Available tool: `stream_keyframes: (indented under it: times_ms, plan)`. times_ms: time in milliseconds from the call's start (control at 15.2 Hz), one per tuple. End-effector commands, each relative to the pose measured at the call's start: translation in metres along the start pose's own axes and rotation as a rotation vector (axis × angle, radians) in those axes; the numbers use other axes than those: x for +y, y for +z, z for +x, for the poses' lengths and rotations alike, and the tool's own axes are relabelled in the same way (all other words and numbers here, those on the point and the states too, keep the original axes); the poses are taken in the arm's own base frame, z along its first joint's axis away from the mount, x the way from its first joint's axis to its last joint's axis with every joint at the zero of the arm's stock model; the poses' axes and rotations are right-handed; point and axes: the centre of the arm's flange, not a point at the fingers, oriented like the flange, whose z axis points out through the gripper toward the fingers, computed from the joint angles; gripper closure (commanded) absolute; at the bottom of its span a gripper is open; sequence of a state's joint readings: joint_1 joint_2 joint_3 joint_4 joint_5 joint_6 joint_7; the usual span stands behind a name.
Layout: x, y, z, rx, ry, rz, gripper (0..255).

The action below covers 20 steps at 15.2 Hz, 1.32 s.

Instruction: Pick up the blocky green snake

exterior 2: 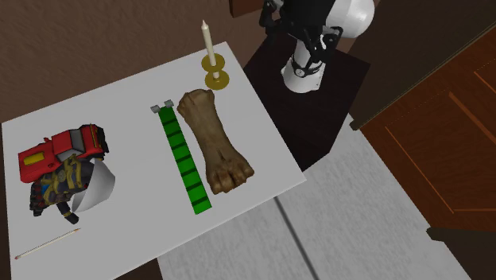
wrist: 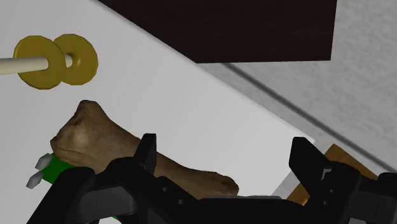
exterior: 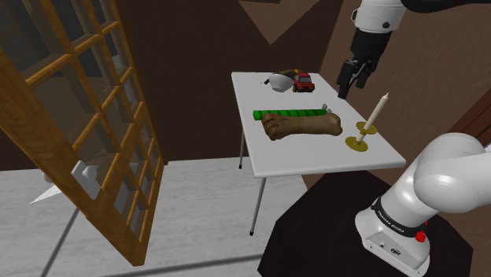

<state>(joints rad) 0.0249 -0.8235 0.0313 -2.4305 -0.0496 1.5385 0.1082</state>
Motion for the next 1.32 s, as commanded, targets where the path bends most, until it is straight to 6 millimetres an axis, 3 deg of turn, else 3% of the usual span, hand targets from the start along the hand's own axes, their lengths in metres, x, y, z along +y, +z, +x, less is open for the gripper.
stream_keyframes:
  times_ms: [0,660,1254]
  plan:
    - [0.0,0.0,0.0,0.0,0.0,0.0,0]
    - [0.087,0.076,0.072,0.004,-0.282,0.041,0]
    - [0.143,0.146,0.155,0.008,-0.535,0.079,0]
